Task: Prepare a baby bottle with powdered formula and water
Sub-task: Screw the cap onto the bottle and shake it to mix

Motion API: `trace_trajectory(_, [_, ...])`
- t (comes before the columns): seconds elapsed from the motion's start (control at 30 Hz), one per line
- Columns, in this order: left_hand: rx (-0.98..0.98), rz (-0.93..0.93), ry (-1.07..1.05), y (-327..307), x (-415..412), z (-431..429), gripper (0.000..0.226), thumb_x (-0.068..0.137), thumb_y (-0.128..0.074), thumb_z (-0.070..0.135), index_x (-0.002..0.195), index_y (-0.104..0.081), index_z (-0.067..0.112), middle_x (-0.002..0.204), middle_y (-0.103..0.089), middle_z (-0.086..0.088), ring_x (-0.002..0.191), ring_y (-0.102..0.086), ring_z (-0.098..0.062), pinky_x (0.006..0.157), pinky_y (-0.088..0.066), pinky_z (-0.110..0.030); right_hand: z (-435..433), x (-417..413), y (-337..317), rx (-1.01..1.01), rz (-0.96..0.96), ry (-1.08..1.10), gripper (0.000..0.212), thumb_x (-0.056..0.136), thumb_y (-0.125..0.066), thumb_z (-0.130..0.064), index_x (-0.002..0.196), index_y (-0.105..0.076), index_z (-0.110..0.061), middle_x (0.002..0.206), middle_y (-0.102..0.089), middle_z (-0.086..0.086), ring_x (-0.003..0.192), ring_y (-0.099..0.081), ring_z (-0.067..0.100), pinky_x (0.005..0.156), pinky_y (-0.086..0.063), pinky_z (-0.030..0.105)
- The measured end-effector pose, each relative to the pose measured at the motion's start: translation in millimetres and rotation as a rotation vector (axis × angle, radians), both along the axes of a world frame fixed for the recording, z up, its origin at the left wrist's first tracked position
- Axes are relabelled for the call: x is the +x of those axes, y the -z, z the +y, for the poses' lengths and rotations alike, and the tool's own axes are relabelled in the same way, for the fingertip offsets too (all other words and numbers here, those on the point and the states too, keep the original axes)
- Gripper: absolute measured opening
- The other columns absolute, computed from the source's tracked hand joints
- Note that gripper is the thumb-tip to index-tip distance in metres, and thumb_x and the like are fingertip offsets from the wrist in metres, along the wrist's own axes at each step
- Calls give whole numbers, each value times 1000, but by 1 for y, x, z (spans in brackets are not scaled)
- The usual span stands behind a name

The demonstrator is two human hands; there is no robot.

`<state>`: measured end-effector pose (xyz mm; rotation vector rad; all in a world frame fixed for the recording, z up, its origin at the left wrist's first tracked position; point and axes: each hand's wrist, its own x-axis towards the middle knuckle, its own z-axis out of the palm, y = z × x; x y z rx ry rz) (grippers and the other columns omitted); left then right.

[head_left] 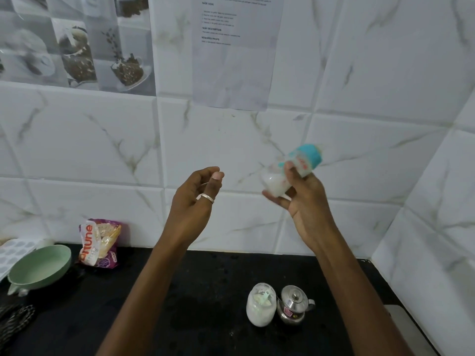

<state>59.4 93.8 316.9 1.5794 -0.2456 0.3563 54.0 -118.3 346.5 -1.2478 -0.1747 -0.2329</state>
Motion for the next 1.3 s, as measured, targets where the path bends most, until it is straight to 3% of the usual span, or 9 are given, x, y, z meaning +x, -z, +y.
trace_trajectory(0.17, [-2, -7, -2, -1, 0, 1, 45, 86, -54, 73, 118, -67, 45, 122, -72, 22, 120, -67, -8, 109, -52, -49, 4, -6, 4, -302, 26, -96, 54, 80, -77, -34, 127, -60, -15, 121, -74, 7, 115, -70, 25, 86, -62, 41])
trace_trajectory(0.3, [1, -6, 6, -1, -2, -1, 45, 87, -54, 71, 119, -67, 43, 121, -72, 22, 119, -67, -6, 109, -52, -47, -2, -3, -2, -3, -17, -21, 52, 83, -75, -29, 129, -57, -13, 123, -72, 9, 116, -71, 27, 91, -60, 50])
trace_trajectory(0.43, [4, -6, -5, -1, -1, 0, 42, 91, -54, 71, 120, -67, 43, 121, -72, 22, 119, -67, -7, 109, -52, -48, 4, -6, 1, -302, 7, -109, 55, 77, -78, -34, 127, -60, -18, 123, -72, 8, 117, -69, 26, 90, -61, 43])
trace_trajectory(0.57, [15, -8, -5, -1, -1, -2, 43, 92, -54, 71, 121, -67, 42, 122, -72, 21, 119, -67, -6, 109, -52, -47, 1, -1, -4, -9, -13, -9, 60, 81, -75, -32, 134, -54, -13, 128, -70, 13, 116, -70, 32, 92, -60, 51])
trace_trajectory(0.7, [16, -10, -6, -2, -1, -1, 45, 88, -54, 73, 120, -67, 44, 122, -72, 22, 119, -67, -7, 109, -52, -49, 2, -3, 0, -306, 28, -89, 57, 78, -77, -36, 129, -59, -17, 124, -72, 9, 117, -69, 26, 91, -61, 45])
trace_trajectory(0.83, [19, -1, -3, -4, -1, -1, 40, 89, -54, 70, 118, -67, 45, 121, -72, 24, 120, -67, -6, 109, -52, -48, -3, 2, -1, -22, 10, 13, 60, 81, -76, -34, 133, -56, -13, 127, -70, 11, 116, -70, 29, 91, -60, 50])
trace_trajectory(0.97, [28, -6, -8, -5, -1, -2, 40, 90, -53, 72, 118, -66, 46, 121, -72, 23, 117, -67, -5, 108, -53, -47, 0, -3, 6, -313, 52, -104, 57, 78, -77, -37, 128, -59, -17, 123, -72, 10, 116, -70, 24, 89, -61, 42])
trace_trajectory(1.1, [29, -11, -5, -7, -3, -2, 39, 90, -52, 69, 118, -66, 46, 120, -72, 23, 117, -68, -5, 107, -54, -45, -8, 3, 4, -18, 31, -19, 57, 83, -74, -32, 133, -56, -13, 124, -72, 10, 115, -71, 27, 92, -60, 49])
trace_trajectory(1.3, [26, -5, -8, -8, -2, -5, 38, 88, -52, 67, 116, -66, 46, 119, -72, 23, 116, -68, -6, 107, -54, -46, -5, -2, 13, -288, 61, -111, 56, 81, -74, -35, 132, -58, -16, 126, -70, 9, 118, -69, 24, 92, -61, 45])
